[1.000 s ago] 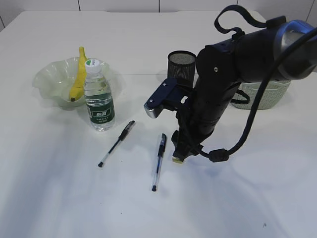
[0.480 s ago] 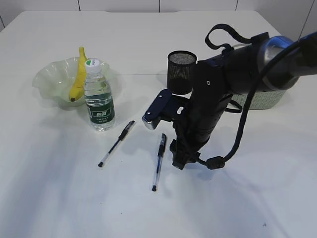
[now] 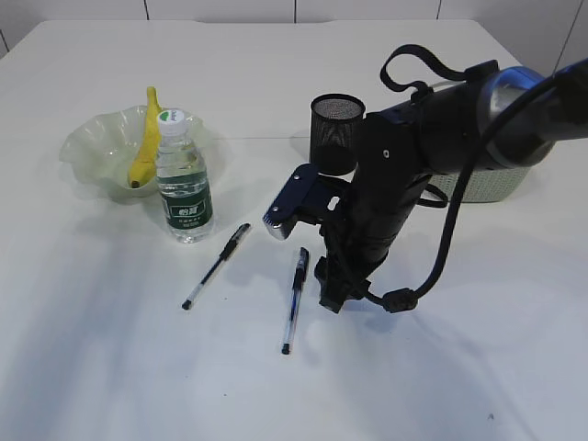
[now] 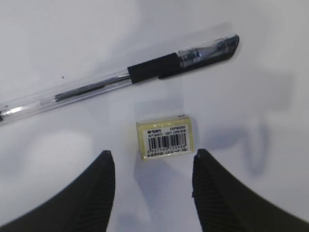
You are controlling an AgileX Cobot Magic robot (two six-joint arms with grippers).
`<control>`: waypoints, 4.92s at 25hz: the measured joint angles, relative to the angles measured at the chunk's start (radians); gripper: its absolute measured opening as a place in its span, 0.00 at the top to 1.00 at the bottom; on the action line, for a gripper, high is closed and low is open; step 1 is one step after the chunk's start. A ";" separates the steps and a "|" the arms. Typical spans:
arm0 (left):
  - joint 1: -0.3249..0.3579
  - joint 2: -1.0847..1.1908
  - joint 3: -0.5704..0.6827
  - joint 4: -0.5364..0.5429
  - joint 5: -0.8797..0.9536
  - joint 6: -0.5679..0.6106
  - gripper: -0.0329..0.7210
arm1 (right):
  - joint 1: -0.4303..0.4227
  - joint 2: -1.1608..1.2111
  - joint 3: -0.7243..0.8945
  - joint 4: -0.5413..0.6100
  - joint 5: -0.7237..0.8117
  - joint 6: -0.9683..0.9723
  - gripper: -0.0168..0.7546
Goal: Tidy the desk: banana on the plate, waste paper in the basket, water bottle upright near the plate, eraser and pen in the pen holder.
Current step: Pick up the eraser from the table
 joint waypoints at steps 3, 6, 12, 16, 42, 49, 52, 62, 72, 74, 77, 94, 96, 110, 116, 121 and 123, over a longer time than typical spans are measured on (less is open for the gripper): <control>0.000 0.000 0.000 0.000 0.000 0.000 0.30 | 0.000 0.000 0.000 -0.004 0.000 0.000 0.47; 0.000 0.000 0.000 0.000 0.000 0.000 0.30 | 0.000 0.000 0.000 -0.004 0.002 0.000 0.47; 0.000 0.000 0.000 0.002 0.000 0.000 0.30 | 0.000 0.002 0.000 -0.045 0.002 0.000 0.47; 0.000 0.000 0.000 0.002 0.000 0.000 0.30 | 0.000 0.002 0.000 -0.059 0.015 -0.016 0.47; 0.000 0.000 0.000 0.002 0.018 0.000 0.30 | 0.000 0.080 -0.212 0.030 0.224 -0.192 0.47; 0.000 0.000 0.001 0.002 0.018 0.000 0.30 | -0.025 0.082 -0.223 0.055 0.252 -0.229 0.47; 0.000 0.000 0.001 0.002 0.018 0.000 0.30 | -0.039 0.088 -0.223 0.069 0.262 -0.242 0.47; 0.000 0.000 0.009 0.002 0.018 0.000 0.30 | -0.041 0.091 -0.223 0.146 0.266 -0.328 0.47; 0.000 0.000 0.058 0.002 0.019 0.000 0.30 | -0.041 0.091 -0.223 0.149 0.279 -0.357 0.47; 0.000 0.000 0.058 0.002 0.022 0.000 0.30 | -0.041 0.091 -0.223 0.149 0.279 -0.360 0.47; 0.000 0.000 0.058 0.002 0.039 0.000 0.30 | -0.041 0.093 -0.223 0.149 0.279 -0.363 0.47; 0.000 0.000 0.058 0.005 0.098 0.000 0.30 | -0.076 0.102 -0.229 0.143 0.260 -0.346 0.47; 0.000 0.000 0.058 0.005 0.101 0.000 0.30 | -0.076 0.125 -0.241 0.144 0.267 -0.342 0.47; 0.000 0.000 0.058 0.007 0.107 0.000 0.30 | -0.078 0.185 -0.342 0.156 0.317 -0.320 0.47; 0.000 0.000 0.058 0.007 0.107 0.000 0.30 | -0.078 0.201 -0.342 0.167 0.341 -0.318 0.47; 0.000 0.000 0.058 0.007 0.107 0.000 0.30 | -0.078 0.206 -0.342 0.170 0.343 -0.316 0.47; 0.000 0.000 0.058 0.007 0.107 0.000 0.30 | -0.078 0.211 -0.342 0.170 0.352 -0.314 0.47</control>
